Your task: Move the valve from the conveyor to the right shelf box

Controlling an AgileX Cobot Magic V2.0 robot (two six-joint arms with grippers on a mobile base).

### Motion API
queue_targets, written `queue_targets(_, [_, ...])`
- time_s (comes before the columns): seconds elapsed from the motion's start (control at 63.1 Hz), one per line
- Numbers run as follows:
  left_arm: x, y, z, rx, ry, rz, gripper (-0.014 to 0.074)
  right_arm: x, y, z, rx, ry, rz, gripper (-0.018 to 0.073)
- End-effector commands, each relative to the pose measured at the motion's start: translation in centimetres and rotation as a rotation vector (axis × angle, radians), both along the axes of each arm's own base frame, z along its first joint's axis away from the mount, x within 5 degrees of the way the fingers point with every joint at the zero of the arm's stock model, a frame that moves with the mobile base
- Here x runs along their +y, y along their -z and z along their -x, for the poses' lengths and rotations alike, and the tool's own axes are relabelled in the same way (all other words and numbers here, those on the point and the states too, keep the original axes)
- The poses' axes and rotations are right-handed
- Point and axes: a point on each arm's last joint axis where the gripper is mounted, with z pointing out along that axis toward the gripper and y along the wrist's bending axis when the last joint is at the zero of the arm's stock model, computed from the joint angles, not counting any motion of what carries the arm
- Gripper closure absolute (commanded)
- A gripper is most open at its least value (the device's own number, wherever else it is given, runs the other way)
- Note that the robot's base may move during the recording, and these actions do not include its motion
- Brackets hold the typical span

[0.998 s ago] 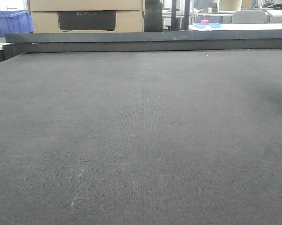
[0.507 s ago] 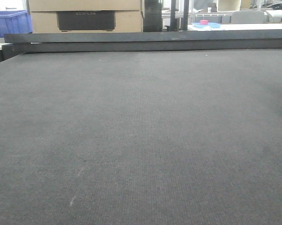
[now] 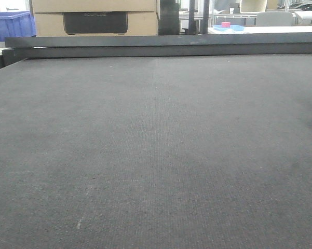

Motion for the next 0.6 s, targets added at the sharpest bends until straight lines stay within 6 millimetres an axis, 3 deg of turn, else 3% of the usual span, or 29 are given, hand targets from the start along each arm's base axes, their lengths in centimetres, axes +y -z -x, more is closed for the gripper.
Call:
queue_targets(0.0, [-0.16,-0.27,-0.04,-0.015,-0.002,0.014,0.0708,-0.05,0.53,-0.25,0.001,-0.009,0.006,0.0009])
queue_targets(0.475, [-0.16,-0.27,-0.04,-0.015,-0.002,0.014,0.0708,-0.02,0.60,-0.11,0.020,-0.011,0.003,0.0015])
queue_targets(0.586, [-0.16,-0.27,-0.04,-0.015,-0.002,0.014,0.0708,-0.02,0.60,-0.11,0.020,-0.011,0.003,0.0137])
